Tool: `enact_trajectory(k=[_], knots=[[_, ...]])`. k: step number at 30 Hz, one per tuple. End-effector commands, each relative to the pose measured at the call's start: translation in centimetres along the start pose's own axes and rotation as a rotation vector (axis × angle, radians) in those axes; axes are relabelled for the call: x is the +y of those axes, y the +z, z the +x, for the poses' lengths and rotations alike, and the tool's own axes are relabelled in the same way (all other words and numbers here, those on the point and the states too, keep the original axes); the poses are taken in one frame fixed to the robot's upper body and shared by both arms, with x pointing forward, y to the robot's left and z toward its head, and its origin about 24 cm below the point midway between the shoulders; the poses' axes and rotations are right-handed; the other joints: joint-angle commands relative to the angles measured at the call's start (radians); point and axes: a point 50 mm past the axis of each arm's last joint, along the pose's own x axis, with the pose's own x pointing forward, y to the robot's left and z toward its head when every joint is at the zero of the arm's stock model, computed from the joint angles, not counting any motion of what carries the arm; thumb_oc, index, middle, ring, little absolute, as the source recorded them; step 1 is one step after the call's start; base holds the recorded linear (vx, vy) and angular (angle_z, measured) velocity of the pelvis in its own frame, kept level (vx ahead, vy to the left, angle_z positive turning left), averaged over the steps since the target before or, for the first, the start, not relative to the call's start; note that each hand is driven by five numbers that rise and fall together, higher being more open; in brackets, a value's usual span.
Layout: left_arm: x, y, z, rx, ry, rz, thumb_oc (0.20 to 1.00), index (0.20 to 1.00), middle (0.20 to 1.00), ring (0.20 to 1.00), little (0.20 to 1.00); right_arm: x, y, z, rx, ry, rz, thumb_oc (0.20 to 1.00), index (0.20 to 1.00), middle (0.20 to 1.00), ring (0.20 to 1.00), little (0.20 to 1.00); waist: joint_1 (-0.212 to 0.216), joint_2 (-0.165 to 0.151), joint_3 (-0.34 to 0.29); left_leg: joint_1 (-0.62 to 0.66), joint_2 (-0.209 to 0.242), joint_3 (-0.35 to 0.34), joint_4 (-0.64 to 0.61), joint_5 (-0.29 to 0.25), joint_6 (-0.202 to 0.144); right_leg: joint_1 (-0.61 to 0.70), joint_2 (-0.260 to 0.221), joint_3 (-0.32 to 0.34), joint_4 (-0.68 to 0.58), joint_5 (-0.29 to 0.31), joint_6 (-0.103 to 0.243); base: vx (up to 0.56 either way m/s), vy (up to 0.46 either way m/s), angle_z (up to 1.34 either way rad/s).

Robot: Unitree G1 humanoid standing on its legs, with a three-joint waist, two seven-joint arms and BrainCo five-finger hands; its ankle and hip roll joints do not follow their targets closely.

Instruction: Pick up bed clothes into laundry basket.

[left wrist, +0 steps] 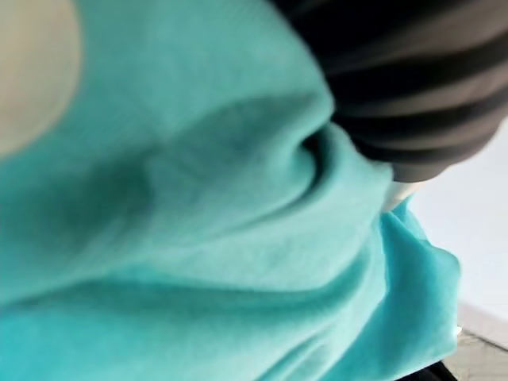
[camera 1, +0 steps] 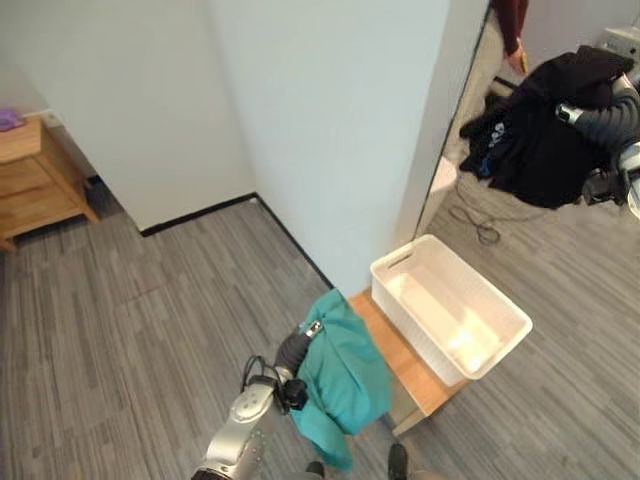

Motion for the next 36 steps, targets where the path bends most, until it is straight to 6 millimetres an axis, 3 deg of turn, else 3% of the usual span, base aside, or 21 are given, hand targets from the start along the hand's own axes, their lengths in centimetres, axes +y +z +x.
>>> enact_trajectory(k=[1, 8, 9, 12, 15, 17, 18, 21, 23, 24, 26, 27, 31, 36], knots=[[0.3, 2.4, -0.1, -0.101, -0.024, -0.01, 0.2, 0.2, 0.2, 0.2, 0.2, -0.6, 0.1, 1.2, 0.015, -0.057, -0.07, 0.2, 0.2, 0.2, 0.2, 0.2, 0.011, -0.007, -0.038, -0.071, 0.004, 0.02, 0.01, 0.01, 0.001, 0.024, -0.035, -0.037, 0.045, -0.123, 0.041, 0.01, -0.048, 0.04], [0.7, 2.5, -0.3, -0.109, 0.01, -0.039, 0.2, 0.2, 0.2, 0.2, 0.2, -0.5, -1.6, 3.1, 0.178, -0.119, -0.079, 0.2, 0.2, 0.2, 0.2, 0.2, 0.031, 0.017, -0.006, -0.105, 0.007, 0.003, 0.009, 0.031, -0.007, -0.002, -0.031, -0.054, 0.048, -0.12, 0.035, -0.04, -0.033, 0.06], [0.6, 2.7, -0.1, -0.113, 0.008, -0.031, 0.2, 0.2, 0.2, 0.2, 0.2, 0.4, -2.3, 3.3, 0.222, -0.11, -0.069, 0.2, 0.2, 0.2, 0.2, 0.2, 0.034, 0.024, 0.009, -0.12, 0.005, -0.002, 0.007, 0.038, -0.008, -0.016, -0.031, -0.055, 0.048, -0.115, 0.033, -0.07, -0.012, 0.09], [0.7, 2.8, -0.1, -0.122, 0.022, -0.038, 0.2, 0.2, 0.2, 0.2, 0.2, 1.2, -2.9, 3.4, 0.254, -0.091, -0.096, 0.2, 0.2, 0.2, 0.2, 0.2, 0.035, 0.029, 0.02, -0.135, 0.004, -0.005, 0.007, 0.043, -0.009, -0.031, -0.031, -0.056, 0.048, -0.11, 0.032, -0.06, -0.009, 0.04], [0.6, 3.2, -0.1, -0.145, 0.037, -0.05, 0.2, 0.2, 0.2, 0.2, 0.2, 2.7, -5.4, 2.6, 0.374, -0.088, -0.051, 0.2, 0.2, 0.2, 0.2, 0.2, 0.053, 0.044, 0.055, -0.172, -0.001, -0.017, 0.008, 0.054, -0.012, -0.058, -0.031, -0.06, 0.038, -0.095, 0.03, -0.07, -0.018, 0.01], [0.6, 3.2, -0.1, -0.145, 0.037, -0.049, 0.2, 0.2, 0.2, 0.2, 0.2, 2.7, -5.4, 2.6, 0.373, -0.088, -0.05, 0.2, 0.2, 0.2, 0.2, 0.2, 0.052, 0.043, 0.054, -0.173, -0.001, -0.017, 0.008, 0.054, -0.012, -0.059, -0.031, -0.06, 0.038, -0.095, 0.03, -0.04, -0.005, 0.02], [0.7, 3.4, 0.0, -0.155, 0.046, -0.044, 0.2, 0.2, 0.2, 0.2, 0.2, 4.5, -6.6, 2.1, 0.42, -0.041, -0.031, 0.2, 0.2, 0.2, 0.2, 0.2, 0.065, 0.053, 0.075, -0.196, -0.002, -0.021, 0.009, 0.063, -0.014, -0.076, -0.031, -0.064, 0.025, -0.085, 0.03, -0.04, 0.0, 0.06], [0.8, 3.5, -0.1, -0.158, 0.055, -0.048, 0.2, 0.2, 0.2, 0.2, 0.2, 5.7, -7.0, 1.8, 0.434, -0.005, -0.032, 0.2, 0.2, 0.2, 0.2, 0.2, 0.069, 0.056, 0.081, -0.206, -0.003, -0.022, 0.009, 0.067, -0.015, -0.084, -0.03, -0.063, 0.023, -0.08, 0.03, -0.04, 0.002, 0.04], [0.9, 3.4, 0.0, -0.162, 0.069, -0.053, 0.2, 0.2, 0.2, 0.2, 0.2, 8.0, -8.2, 0.9, 0.482, 0.084, -0.037, 0.2, 0.2, 0.2, 0.2, 0.2, 0.074, 0.056, 0.094, -0.219, -0.003, -0.024, 0.007, 0.073, -0.017, -0.096, -0.027, -0.062, 0.018, -0.076, 0.029, -0.02, 0.003, 0.01], [1.0, 3.5, 0.1, -0.163, 0.075, -0.055, 0.2, 0.2, 0.2, 0.2, 0.2, 9.5, -10.2, -0.8, 0.589, 0.184, -0.047, 0.2, 0.2, 0.2, 0.2, 0.2, 0.076, 0.054, 0.101, -0.223, -0.001, -0.024, 0.005, 0.075, -0.019, -0.1, -0.025, -0.064, 0.016, -0.076, 0.028, -0.01, 0.001, 0.03], [0.9, 3.4, 0.2, -0.162, 0.071, -0.056, 0.2, 0.2, 0.2, 0.2, 0.2, 9.7, -10.4, -0.9, 0.606, 0.204, -0.059, 0.2, 0.2, 0.2, 0.2, 0.2, 0.077, 0.052, 0.103, -0.223, -0.001, -0.024, 0.005, 0.075, -0.019, -0.1, -0.024, -0.066, 0.016, -0.078, 0.027, 0.0, 0.001, 0.05], [0.8, 3.5, 0.3, -0.166, 0.069, -0.054, 0.2, 0.2, 0.2, 0.2, 0.2, 9.9, -10.3, -0.8, 0.609, 0.211, -0.083, 1.0, 1.0, 1.0, 1.0, 1.0, 0.076, 0.051, 0.106, -0.222, -0.002, -0.024, 0.004, 0.075, -0.019, -0.1, -0.023, -0.065, 0.016, -0.078, 0.027, 0.0, 0.009, 0.05], [1.4, 4.2, 0.1, -0.188, 0.089, -0.034, 0.2, 0.2, 0.2, 0.2, 0.2, 10.4, -9.2, 0.0, 0.56, 0.258, -0.128, 1.0, 1.0, 1.0, 1.0, 1.0, 0.062, 0.045, 0.107, -0.213, 0.0, -0.014, 0.003, 0.07, -0.021, -0.094, -0.02, -0.055, 0.016, -0.081, 0.026, 0.0, 0.007, 0.0], [2.5, 5.0, -0.3, -0.223, 0.135, -0.002, 0.2, 0.2, 0.2, 0.2, 0.2, 9.8, -4.3, 2.4, 0.296, 0.306, -0.206, 1.0, 1.0, 1.0, 1.0, 1.0, 0.022, 0.035, 0.09, -0.182, 0.005, 0.017, 0.003, 0.054, -0.024, -0.077, -0.017, -0.033, 0.016, -0.088, 0.027, 0.02, 0.023, -0.13]])
